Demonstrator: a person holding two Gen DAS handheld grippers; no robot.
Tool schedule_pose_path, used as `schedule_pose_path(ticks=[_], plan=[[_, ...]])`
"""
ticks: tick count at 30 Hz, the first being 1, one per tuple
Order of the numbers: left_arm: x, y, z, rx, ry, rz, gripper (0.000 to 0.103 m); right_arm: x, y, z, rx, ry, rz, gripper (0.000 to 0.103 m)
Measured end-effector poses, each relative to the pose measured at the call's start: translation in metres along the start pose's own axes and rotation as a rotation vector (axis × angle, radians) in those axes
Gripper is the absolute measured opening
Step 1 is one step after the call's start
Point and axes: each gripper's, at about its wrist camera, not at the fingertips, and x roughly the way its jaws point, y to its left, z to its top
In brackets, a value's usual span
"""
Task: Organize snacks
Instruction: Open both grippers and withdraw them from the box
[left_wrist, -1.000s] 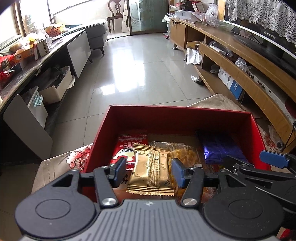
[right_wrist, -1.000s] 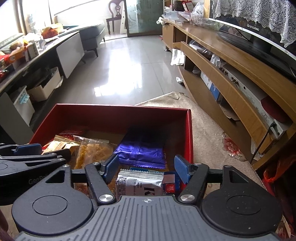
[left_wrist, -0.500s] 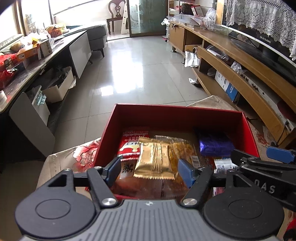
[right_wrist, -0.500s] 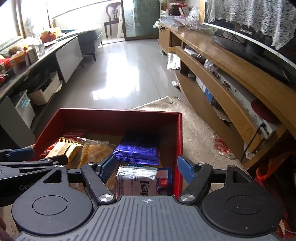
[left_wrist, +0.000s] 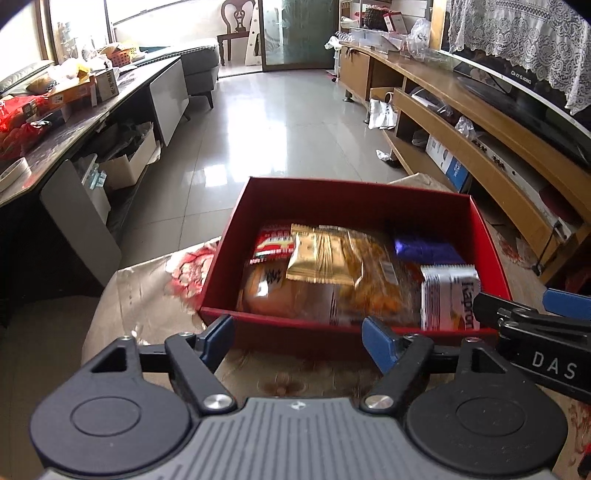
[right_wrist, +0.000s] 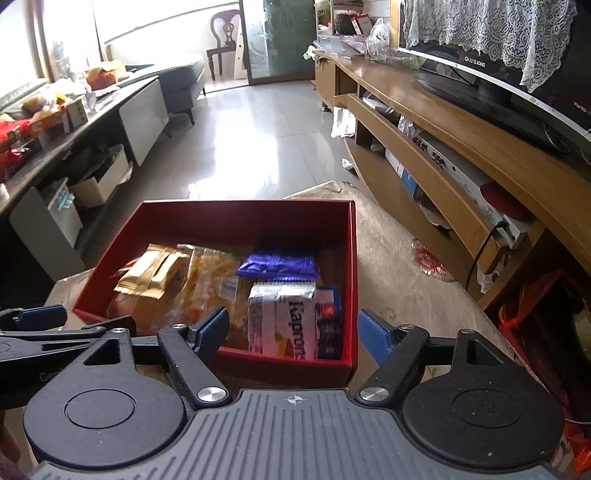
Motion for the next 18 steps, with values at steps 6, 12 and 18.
schedule_pose_path(ticks=[6, 12, 18], plan=[[-0.013, -0.001, -0.017, 0.012, -0.004, -0.001, 0.079, -0.017, 0.004, -0.013, -0.018, -0.012, 0.004, 0.083], [-0.027, 0.001, -0.032, 0.005, -0.008, -0.008, 0.083, -0.034, 0.005, -0.028, -0.023, -0.026, -0.002, 0.084], [-0.035, 0.002, -0.051, -0.008, 0.012, -0.029, 0.086, -0.045, 0.002, -0.042, -0.018, -0.021, -0.003, 0.085]])
